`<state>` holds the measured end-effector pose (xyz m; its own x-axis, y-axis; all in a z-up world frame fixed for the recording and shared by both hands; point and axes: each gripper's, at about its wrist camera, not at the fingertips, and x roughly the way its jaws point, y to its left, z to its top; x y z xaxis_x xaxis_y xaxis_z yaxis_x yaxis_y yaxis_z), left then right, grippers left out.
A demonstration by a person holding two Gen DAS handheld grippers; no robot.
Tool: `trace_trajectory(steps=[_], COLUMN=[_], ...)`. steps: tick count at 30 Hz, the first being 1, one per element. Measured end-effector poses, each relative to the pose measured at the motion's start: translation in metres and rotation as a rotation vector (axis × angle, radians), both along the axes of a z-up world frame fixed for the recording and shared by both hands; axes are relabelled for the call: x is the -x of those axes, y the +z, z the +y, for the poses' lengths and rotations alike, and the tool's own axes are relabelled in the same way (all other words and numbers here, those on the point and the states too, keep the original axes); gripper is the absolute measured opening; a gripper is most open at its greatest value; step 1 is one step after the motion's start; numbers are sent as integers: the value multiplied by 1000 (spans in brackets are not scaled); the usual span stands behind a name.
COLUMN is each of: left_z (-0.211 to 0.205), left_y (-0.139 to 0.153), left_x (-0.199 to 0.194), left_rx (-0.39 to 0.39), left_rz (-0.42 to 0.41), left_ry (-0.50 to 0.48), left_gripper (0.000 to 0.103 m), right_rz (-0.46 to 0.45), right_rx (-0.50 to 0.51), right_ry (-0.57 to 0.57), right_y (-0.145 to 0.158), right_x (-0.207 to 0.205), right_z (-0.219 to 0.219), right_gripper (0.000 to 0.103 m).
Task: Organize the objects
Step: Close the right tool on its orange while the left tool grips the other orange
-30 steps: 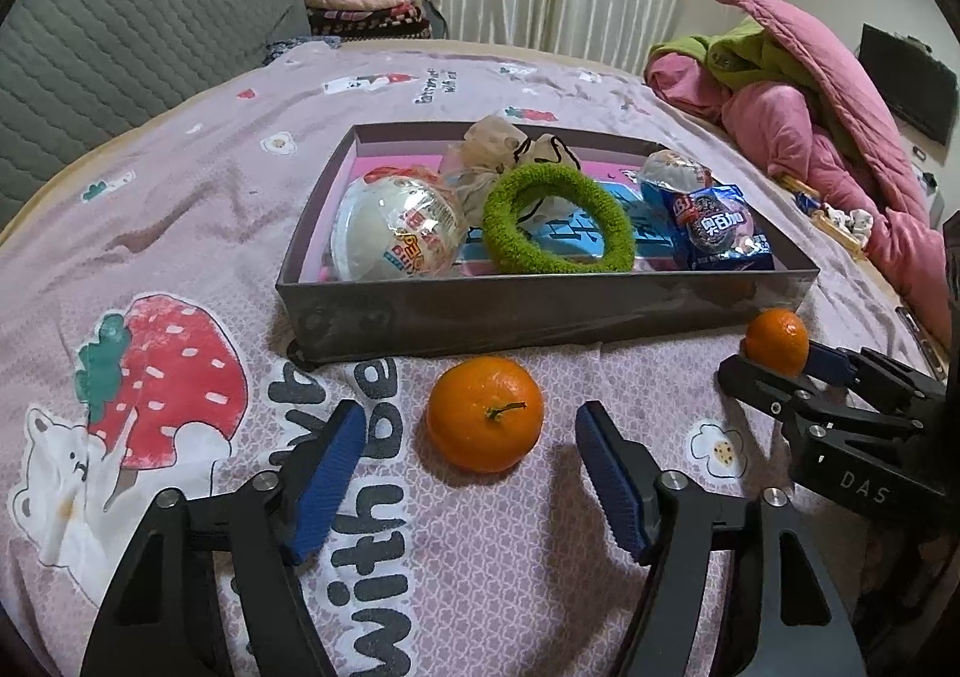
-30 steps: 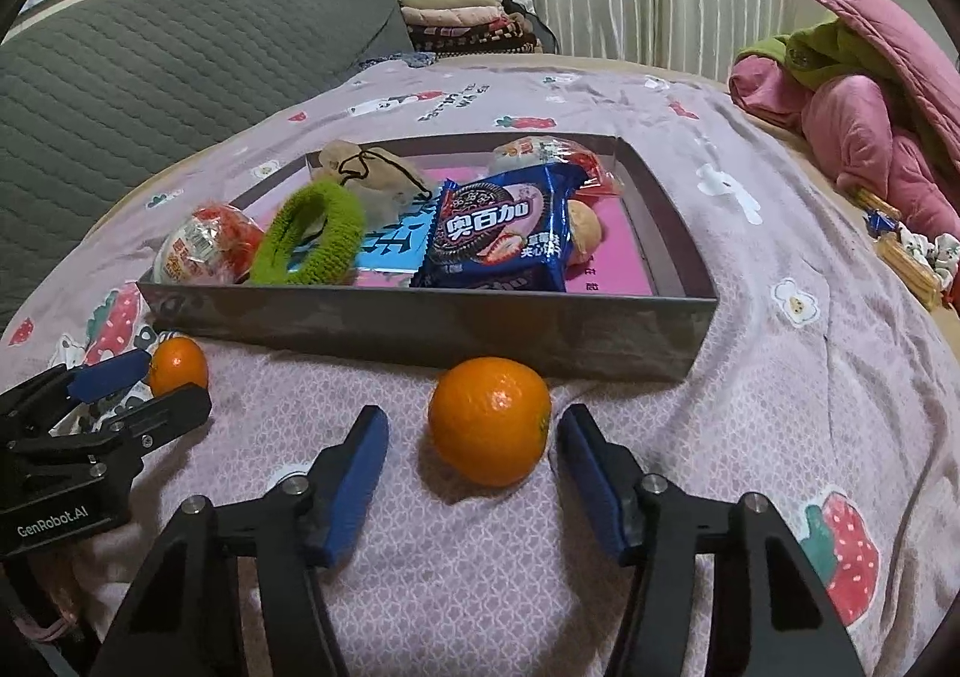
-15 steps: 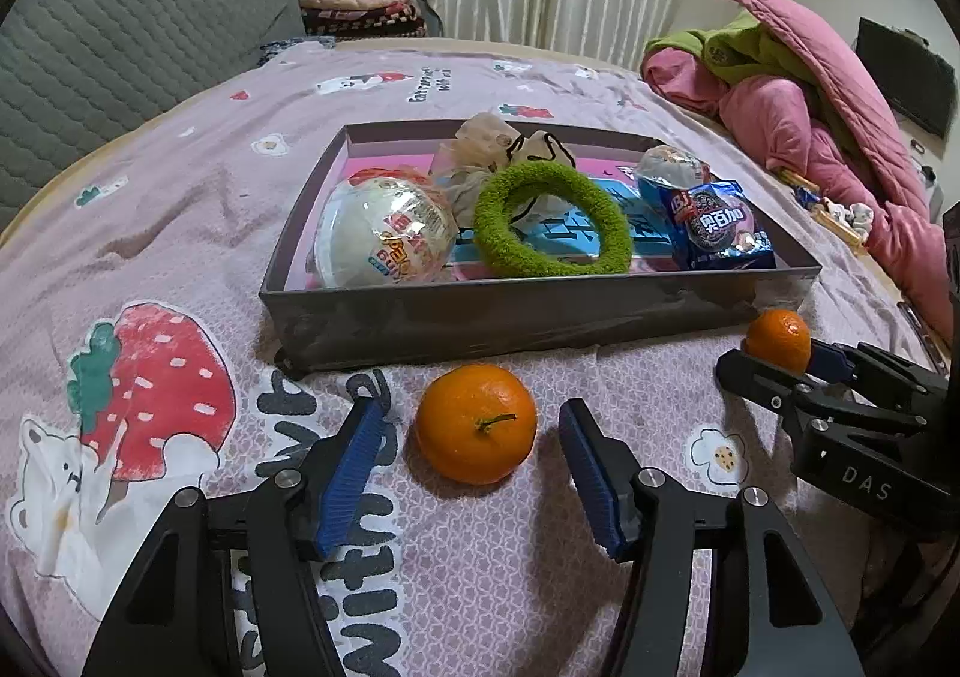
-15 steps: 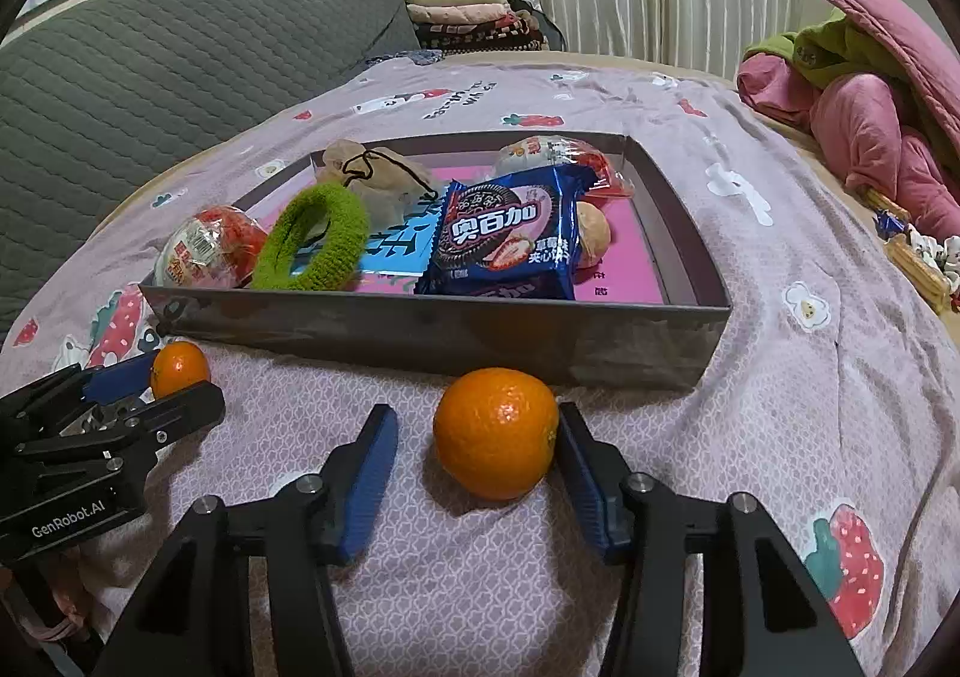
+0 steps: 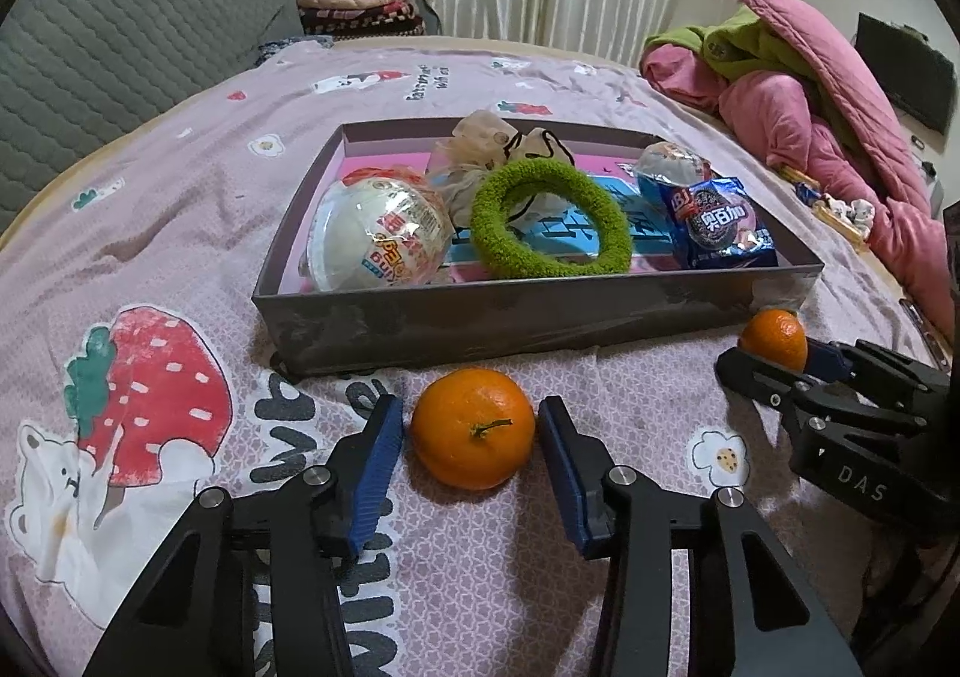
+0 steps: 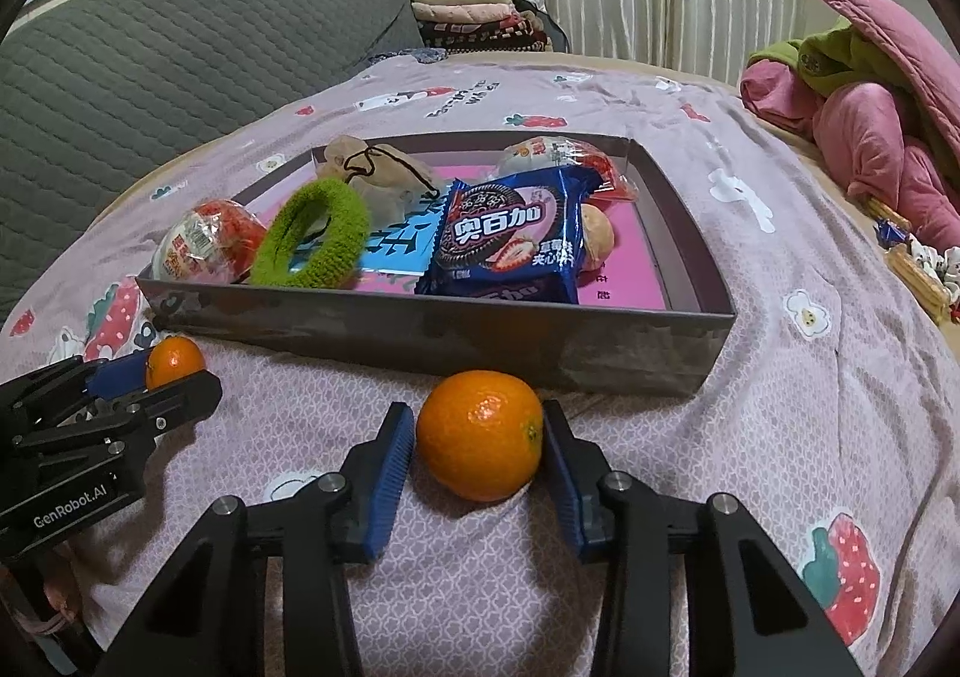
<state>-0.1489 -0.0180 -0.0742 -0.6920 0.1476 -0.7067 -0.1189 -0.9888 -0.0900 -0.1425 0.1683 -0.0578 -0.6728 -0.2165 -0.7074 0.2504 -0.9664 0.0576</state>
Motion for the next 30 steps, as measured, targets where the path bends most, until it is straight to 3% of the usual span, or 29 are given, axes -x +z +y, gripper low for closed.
trace_trajectory(steps=[5, 21, 30], left_z=[1, -1, -1], left_y=[1, 10, 18], left_x=[1, -9, -20], left_rx=[6, 1, -12], left_rz=[1, 36, 53], left_ry=[0, -8, -22], left_gripper=[39, 38, 38], right_rz=[-3, 44, 59], right_rx=[-6, -32, 4], right_ry=[6, 7, 43], right_y=[0, 3, 7], right_x=[0, -9, -19], right_z=[-1, -3, -6], right_gripper=[42, 37, 37])
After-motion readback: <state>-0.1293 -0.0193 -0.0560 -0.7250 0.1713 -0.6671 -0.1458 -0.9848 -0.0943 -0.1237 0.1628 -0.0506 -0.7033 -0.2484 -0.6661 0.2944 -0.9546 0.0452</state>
